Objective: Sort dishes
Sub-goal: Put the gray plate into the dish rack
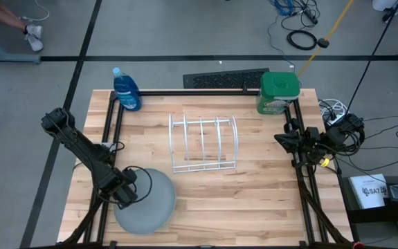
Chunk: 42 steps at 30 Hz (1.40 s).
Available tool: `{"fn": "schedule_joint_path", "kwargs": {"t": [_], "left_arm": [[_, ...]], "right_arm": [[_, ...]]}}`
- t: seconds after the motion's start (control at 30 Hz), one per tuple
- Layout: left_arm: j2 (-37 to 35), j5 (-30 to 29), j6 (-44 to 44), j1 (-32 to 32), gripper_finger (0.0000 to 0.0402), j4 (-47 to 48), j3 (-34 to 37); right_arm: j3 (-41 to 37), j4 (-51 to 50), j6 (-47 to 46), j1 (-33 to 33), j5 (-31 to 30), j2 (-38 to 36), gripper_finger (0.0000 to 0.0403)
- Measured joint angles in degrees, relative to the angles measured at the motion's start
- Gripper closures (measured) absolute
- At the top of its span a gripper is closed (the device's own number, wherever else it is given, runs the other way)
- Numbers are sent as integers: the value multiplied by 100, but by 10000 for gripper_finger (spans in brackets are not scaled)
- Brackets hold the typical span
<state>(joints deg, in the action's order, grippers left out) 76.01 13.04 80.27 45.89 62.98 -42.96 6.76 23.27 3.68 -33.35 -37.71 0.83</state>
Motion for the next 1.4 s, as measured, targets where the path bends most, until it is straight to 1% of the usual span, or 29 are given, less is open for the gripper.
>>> {"fn": "schedule_joint_path", "kwargs": {"t": [0.27, 0.5, 0.67, 0.9, 1.0, 1.13, 1.23, 1.3, 1.4], "left_arm": [[0, -2, 5, 0, 391, 263, -7], [4, 20, -24, 2, 400, 603, -53], [4, -45, -127, 2, 401, 1043, -259], [4, -517, -128, 2, 401, 1897, -778], [-21, -644, -232, 2, 401, 1963, -980], [-82, -1312, -352, 4, 401, 1888, -1117], [-90, -1916, -688, 2, 392, 1836, -1117], [-92, -2231, -884, 0, 371, 1843, -1117], [-94, -2699, -1180, -5, 329, 1846, -1117]], "right_arm": [[2, 0, 0, 0, -1, -1, 392], [2, 0, 0, -1, -2, 0, 392], [2, 0, 0, 1, -2, 0, 392], [2, 0, 0, -2, -2, 0, 392], [2, 0, 0, 1, -2, 1, 392], [2, 0, 0, -2, -2, 1, 392], [2, 0, 0, -2, -2, -1, 392], [2, 0, 0, -1, -2, 1, 392], [2, 0, 0, -2, -2, 0, 392]]}}
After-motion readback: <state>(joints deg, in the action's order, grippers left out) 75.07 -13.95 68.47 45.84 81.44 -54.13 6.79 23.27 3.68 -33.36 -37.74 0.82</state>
